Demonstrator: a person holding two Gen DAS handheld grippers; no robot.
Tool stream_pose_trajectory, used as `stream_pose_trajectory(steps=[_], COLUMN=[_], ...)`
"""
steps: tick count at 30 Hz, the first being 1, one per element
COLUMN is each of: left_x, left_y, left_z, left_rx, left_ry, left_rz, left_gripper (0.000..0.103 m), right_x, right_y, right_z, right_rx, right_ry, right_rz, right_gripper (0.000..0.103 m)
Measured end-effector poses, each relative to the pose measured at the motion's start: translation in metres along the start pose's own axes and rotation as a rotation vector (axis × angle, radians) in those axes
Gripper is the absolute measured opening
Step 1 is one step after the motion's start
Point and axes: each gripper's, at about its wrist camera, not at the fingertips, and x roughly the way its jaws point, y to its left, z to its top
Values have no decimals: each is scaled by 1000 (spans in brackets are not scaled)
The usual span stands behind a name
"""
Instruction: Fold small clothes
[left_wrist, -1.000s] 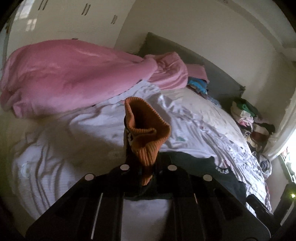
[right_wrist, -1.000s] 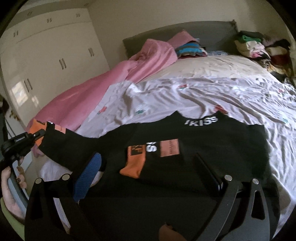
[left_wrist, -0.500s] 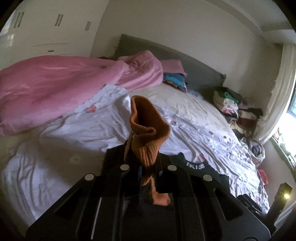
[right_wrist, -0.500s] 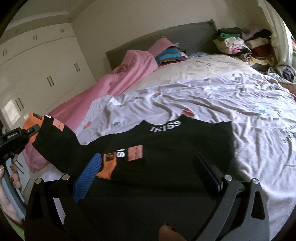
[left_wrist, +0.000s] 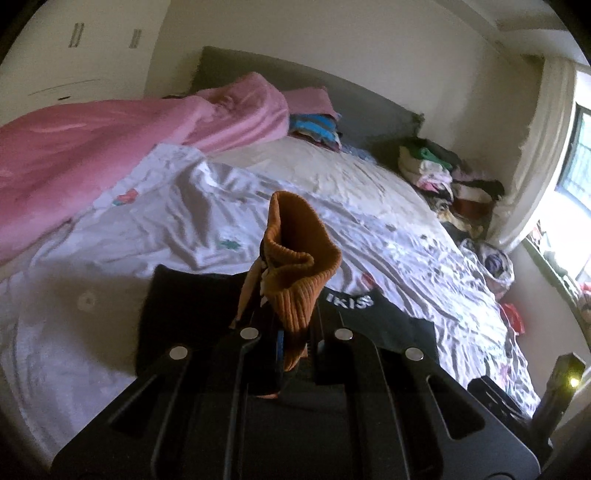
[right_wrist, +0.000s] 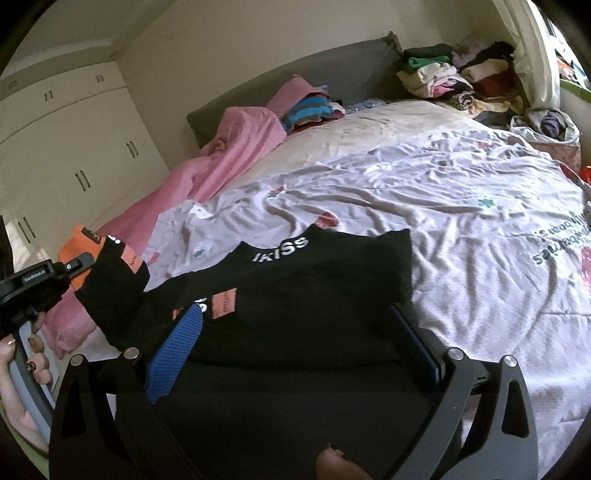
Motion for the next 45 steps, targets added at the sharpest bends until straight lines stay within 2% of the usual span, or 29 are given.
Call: stream_pose_trajectory(steps=[9, 27, 32, 37, 39, 42, 44, 45], left_x=[30, 91, 101, 102, 99, 93, 90, 88], left_y=[-33, -75, -76, -76, -77, -73, -66, -61], left_z=[-23, -87, -100, -108, -108, -105, -99, -97], left_rx=[56, 156, 169, 183, 199, 200, 199, 195], left_ry=[74, 295, 352, 385, 382, 372, 348, 338], left_rz=[-76, -245, -289, -335, -340, -357, -318, -287], left_gripper=[3, 5, 14, 38, 41, 51, 53, 55], right_x=[-1, -4, -2, 4, 8, 15, 22, 29], right_y=[-27, -61, -63, -61, -59, -55, -50, -45], right_z=[-1, -3, -3, -3, -4, -5, -6, -8], right_rx=[38, 87, 91, 94, 98, 91, 78, 65], right_ry=[-1, -4, 4, 20, 31, 49, 76, 98], right_rz=[-36, -124, -138, -141, -140, -134, -123, -111], right_gripper=[99, 99, 99, 99, 99, 98, 95, 85])
